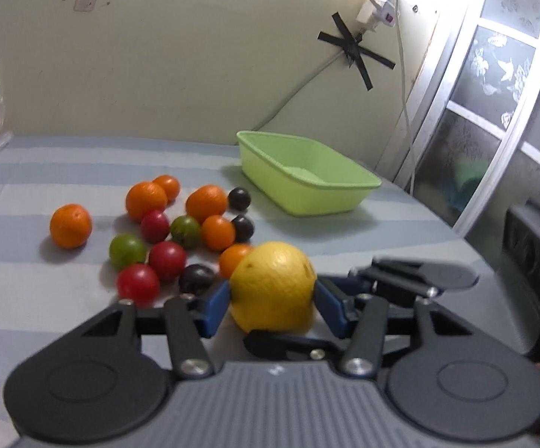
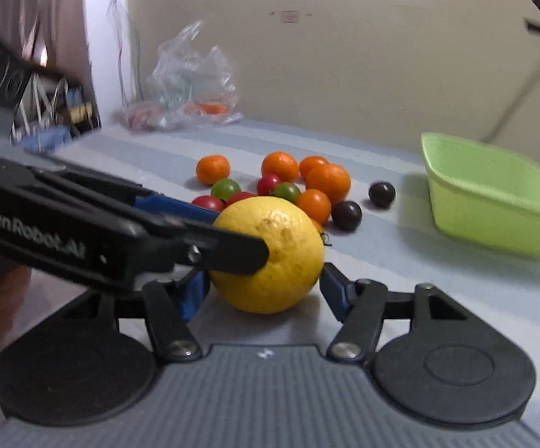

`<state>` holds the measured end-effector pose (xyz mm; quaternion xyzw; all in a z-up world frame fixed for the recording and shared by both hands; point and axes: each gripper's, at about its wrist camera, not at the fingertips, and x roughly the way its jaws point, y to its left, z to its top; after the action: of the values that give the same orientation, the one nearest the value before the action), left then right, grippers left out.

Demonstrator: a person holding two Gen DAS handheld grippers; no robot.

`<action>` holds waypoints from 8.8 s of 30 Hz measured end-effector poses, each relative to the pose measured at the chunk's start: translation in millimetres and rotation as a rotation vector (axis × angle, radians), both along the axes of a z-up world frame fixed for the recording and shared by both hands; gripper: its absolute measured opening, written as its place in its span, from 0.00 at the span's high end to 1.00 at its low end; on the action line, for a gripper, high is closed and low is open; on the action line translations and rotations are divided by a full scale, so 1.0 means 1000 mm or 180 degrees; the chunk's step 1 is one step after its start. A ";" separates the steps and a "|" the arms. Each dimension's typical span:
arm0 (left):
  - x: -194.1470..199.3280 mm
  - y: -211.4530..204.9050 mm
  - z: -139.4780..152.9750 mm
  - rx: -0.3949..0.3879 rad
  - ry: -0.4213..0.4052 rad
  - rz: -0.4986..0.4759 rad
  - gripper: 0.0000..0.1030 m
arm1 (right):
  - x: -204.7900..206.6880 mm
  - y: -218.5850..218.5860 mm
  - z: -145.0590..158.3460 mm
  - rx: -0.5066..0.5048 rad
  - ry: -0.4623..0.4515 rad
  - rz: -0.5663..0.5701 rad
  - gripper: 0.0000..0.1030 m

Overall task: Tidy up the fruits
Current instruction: 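Carry the lemon into the green basket and open the left gripper, then grasp a dark plum with the right gripper while the left gripper grasps a red tomato, then lower both held fruits into the green basket and open both grippers, then grasp a red tomato with the left gripper while the right gripper grasps an orange cherry tomato, then drop both tomatoes into the green basket by opening both grippers, then grasp a mandarin orange with the left gripper while the right gripper grasps a green tomato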

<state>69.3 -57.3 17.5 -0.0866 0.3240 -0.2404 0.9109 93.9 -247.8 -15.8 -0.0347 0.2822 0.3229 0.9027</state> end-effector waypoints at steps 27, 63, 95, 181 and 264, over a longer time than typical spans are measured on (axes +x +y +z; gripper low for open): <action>0.163 -0.112 0.025 -0.0474 0.0001 -0.0526 0.46 | 0.103 -0.104 0.035 -0.0032 -0.0428 -0.1172 0.32; 0.031 0.074 -0.024 -0.0085 0.0099 0.0018 0.46 | 0.016 0.039 -0.001 -0.0099 0.0189 -0.0015 0.71; -0.008 0.019 -0.025 -0.0006 0.0229 -0.0155 0.49 | -0.033 -0.008 -0.010 -0.0218 -0.0111 -0.0450 0.67; 0.041 -0.010 -0.023 0.1558 -0.0434 -0.0852 0.56 | 0.024 -0.012 -0.008 -0.0073 -0.0008 -0.0553 0.76; 0.092 0.088 -0.023 0.0299 -0.0165 0.0385 0.40 | 0.046 0.092 -0.003 -0.0008 0.0005 -0.0048 0.60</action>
<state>160.8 31.1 -5.5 -0.0570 0.3054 -0.1716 0.9349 140.4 -155.8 -18.8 -0.0334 0.2836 0.3158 0.9048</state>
